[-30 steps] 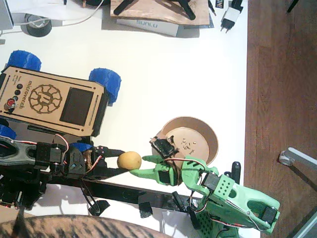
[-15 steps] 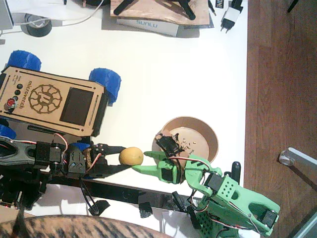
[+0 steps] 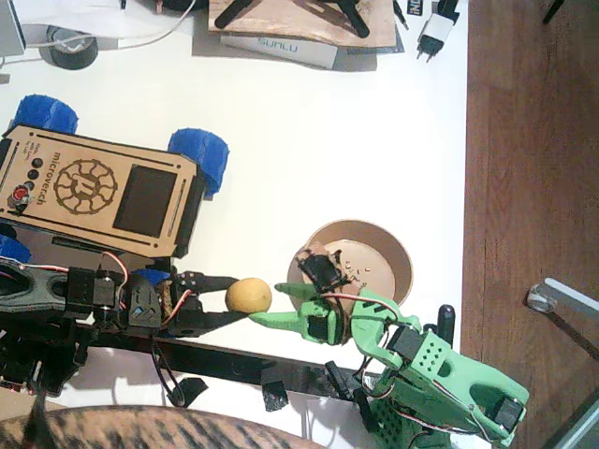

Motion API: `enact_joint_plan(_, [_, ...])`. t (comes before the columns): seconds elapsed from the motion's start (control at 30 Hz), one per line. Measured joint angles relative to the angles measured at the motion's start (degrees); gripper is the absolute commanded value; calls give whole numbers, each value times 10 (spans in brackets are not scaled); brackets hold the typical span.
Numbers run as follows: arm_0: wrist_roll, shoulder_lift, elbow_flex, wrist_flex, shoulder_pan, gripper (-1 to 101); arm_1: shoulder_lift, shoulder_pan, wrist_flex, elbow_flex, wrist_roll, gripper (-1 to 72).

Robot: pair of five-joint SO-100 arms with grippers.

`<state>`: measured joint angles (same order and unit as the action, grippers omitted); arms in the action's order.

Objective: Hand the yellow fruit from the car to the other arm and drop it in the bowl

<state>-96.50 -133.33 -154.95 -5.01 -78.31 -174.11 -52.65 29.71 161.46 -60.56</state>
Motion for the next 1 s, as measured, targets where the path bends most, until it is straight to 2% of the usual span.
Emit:
enact_joint_plan(0.2, [4, 20, -7, 11, -9, 0, -1, 17, -2, -4, 54, 417])
enact_joint_plan(0.8, [4, 20, -11, 10, -3, 0, 17, 21, -42, -4, 48, 402])
enact_joint_plan(1.0, [4, 20, -11, 10, -3, 0, 65, 12, -83, -4, 48, 394])
